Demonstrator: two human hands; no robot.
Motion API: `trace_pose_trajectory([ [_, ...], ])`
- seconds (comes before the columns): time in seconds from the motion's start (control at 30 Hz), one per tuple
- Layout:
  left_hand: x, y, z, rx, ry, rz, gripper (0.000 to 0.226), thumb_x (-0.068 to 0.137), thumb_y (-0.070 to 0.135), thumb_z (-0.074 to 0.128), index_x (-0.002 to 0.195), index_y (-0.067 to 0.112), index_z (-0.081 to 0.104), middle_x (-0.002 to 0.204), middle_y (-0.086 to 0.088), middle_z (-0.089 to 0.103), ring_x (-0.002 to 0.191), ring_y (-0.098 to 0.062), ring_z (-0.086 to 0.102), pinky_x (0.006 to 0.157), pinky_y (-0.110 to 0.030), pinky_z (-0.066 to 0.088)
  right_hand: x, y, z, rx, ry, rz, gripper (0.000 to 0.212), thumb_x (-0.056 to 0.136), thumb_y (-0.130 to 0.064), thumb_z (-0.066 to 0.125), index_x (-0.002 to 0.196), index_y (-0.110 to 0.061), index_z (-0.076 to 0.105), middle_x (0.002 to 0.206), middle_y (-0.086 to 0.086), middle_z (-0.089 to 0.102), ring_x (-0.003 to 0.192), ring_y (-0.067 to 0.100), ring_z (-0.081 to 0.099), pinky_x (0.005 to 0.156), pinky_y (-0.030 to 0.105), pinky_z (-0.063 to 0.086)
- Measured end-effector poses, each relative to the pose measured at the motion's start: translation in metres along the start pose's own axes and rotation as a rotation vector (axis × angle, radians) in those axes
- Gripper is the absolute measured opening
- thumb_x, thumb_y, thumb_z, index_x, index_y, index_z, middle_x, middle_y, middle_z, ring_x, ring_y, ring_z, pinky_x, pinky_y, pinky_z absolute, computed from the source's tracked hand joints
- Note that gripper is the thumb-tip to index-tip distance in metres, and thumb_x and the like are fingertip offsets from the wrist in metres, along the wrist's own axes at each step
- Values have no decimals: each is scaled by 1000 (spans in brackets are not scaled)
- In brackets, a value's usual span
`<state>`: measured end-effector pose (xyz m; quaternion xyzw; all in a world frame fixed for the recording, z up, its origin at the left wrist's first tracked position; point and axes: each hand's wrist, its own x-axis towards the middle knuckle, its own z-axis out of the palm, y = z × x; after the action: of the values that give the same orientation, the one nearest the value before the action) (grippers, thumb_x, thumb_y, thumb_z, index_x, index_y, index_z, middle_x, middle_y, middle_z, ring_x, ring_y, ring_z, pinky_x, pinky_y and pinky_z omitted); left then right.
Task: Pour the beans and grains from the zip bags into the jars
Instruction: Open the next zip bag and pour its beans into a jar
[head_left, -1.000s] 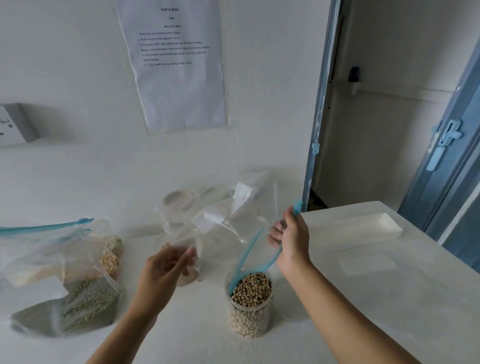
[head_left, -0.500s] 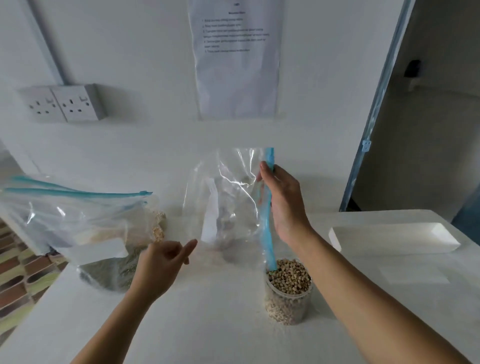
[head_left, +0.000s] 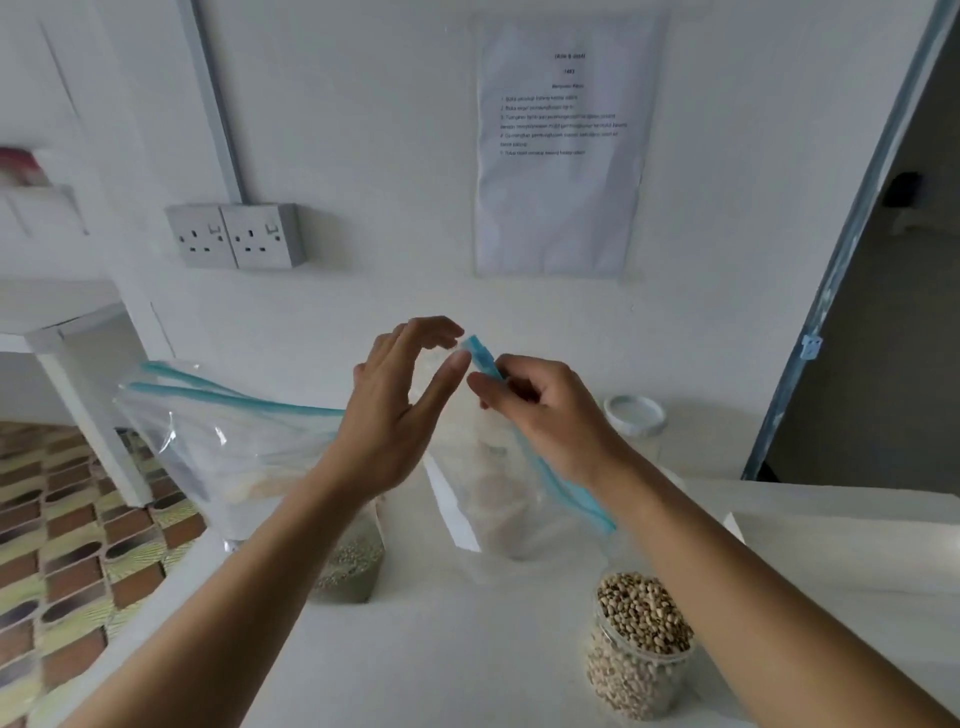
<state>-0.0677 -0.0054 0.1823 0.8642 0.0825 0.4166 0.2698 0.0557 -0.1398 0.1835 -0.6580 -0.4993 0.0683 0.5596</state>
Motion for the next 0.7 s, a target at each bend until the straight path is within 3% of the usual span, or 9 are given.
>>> trace_pose_trajectory([
  [0.1,22,14,-10,-91,-51,54,24,107,42,46,108,25,63,98,16,68,101,-6,64,88,-29,44,6,-12,-10,-78,26,-63,38,93,-49,66,73,-18,62,60,1,41,58,17,35,58,29,32],
  [0.17,35,24,-17,-126,-84,105,23,106,32,53,100,17,69,89,7,72,89,-14,69,82,-28,50,11,-19,-19,-124,72,-136,33,94,-44,66,79,-15,70,60,-8,40,57,9,34,56,20,29],
  [0.27,53,36,-25,-192,-139,133,21,105,23,57,102,7,71,81,-2,73,75,-20,70,76,-32,57,22,-28,-31,-136,127,-206,20,99,-29,65,97,-12,75,76,-10,51,71,4,48,66,14,36],
  [0.37,65,46,-26,-238,-156,115,23,105,23,56,100,5,69,73,-4,72,62,-21,66,68,-34,56,29,-40,-41,-3,75,-196,16,100,-24,65,109,-13,71,82,-7,68,79,9,62,74,26,51],
  [0.5,71,49,-20,-298,-102,44,29,105,27,55,95,3,68,60,-6,66,50,-17,57,59,-23,49,37,-53,-50,40,101,-210,12,97,-20,69,102,-10,72,74,3,71,70,15,64,70,25,52],
  [0.7,76,49,-14,-290,-64,25,29,105,30,56,95,6,68,59,-6,65,50,-19,57,58,-25,49,48,-58,-61,80,74,-168,16,95,-15,72,97,0,75,75,6,73,66,12,63,66,28,53],
])
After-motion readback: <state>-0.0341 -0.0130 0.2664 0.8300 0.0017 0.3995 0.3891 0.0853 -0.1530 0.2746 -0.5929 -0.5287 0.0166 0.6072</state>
